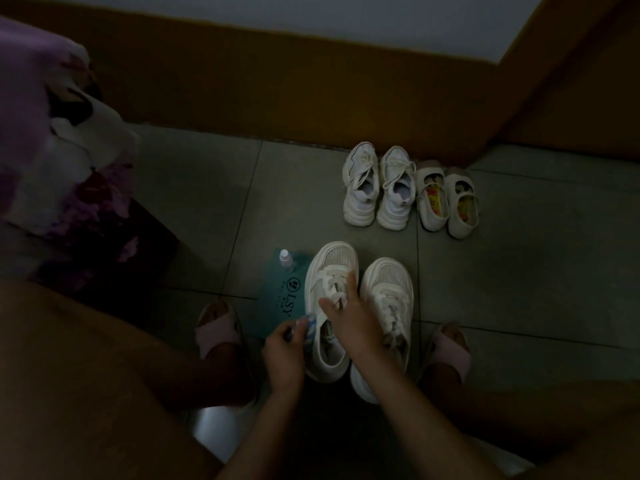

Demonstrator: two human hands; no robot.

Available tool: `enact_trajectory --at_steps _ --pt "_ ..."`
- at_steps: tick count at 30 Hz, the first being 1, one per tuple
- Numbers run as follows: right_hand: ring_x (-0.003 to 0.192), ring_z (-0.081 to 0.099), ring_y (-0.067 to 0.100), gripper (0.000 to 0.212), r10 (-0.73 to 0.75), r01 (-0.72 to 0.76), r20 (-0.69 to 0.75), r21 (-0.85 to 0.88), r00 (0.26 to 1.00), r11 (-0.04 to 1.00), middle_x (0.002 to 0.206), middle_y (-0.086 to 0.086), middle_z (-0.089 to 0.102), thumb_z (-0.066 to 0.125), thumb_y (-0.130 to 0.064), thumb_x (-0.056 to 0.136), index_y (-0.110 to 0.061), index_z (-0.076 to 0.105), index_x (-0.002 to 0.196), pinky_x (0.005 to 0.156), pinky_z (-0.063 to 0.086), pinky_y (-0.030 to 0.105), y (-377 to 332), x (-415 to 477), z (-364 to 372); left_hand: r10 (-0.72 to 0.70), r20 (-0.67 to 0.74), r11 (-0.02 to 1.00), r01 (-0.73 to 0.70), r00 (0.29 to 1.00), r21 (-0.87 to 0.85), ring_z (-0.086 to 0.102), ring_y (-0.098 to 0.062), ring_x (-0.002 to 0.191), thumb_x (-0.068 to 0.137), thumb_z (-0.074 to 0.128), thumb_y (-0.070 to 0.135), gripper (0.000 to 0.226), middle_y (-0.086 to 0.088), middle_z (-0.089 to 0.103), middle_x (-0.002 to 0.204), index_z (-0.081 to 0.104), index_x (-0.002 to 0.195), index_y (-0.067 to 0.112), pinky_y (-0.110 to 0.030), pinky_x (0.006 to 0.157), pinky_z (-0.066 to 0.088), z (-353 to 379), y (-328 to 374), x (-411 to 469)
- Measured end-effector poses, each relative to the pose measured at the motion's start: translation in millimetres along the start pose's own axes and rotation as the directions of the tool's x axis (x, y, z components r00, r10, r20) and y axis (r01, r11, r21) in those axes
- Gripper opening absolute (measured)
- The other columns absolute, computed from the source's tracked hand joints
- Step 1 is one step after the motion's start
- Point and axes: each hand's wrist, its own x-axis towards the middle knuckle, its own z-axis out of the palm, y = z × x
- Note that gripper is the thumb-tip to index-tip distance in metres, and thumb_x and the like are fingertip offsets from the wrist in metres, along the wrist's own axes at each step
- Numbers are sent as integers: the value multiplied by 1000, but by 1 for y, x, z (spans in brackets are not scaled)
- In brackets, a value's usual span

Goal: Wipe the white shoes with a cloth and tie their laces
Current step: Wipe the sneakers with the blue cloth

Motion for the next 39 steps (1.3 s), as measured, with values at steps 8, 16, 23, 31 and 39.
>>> enact_trajectory --at_steps 8,16,23,31,39 --pt "119 49 35 71 -39 34 -85 -56 996 998 137 18 47 45 -43 94 -28 4 150 92 44 36 -1 1 4 13 23 998 -14 1000 62 58 -9 62 86 66 19 20 0 64 64 64 67 12 -8 51 39 0 -4 -13" --pt "107 56 35 70 -42 42 -28 -1 999 999 126 20 55 46 -35 96 -23 3 150 85 47 34 -5 0 -2 15 46 994 -20 999 110 58 -10 62 85 66 16 17 -6 67 69 67 72 5 -7 50 39 -5 -10 -29" --pt "106 57 35 70 -38 38 -19 7 999 999 124 21 56 47 -34 96 -22 4 150 84 46 34 -8 -2 -3 -54 53 995 49 997 84 62 -18 67 85 66 15 17 -7 69 69 67 68 13 -29 65 48 -10 -16 -36" --pt "106 57 35 72 -32 32 8 4 999 999 126 22 55 46 -36 96 -23 2 150 84 47 34 -9 -3 -5 -127 100 992 126 987 13 58 -17 60 85 65 8 24 -2 62 59 64 62 14 -25 55 47 -16 -20 -48" --pt "106 57 35 73 -26 26 50 6 998 1000 124 23 55 46 -35 96 -21 0 151 83 46 32 -12 -7 -11 -116 174 991 103 978 81 52 5 41 84 65 4 21 0 60 57 62 64 11 -10 42 41 -21 -17 -48"
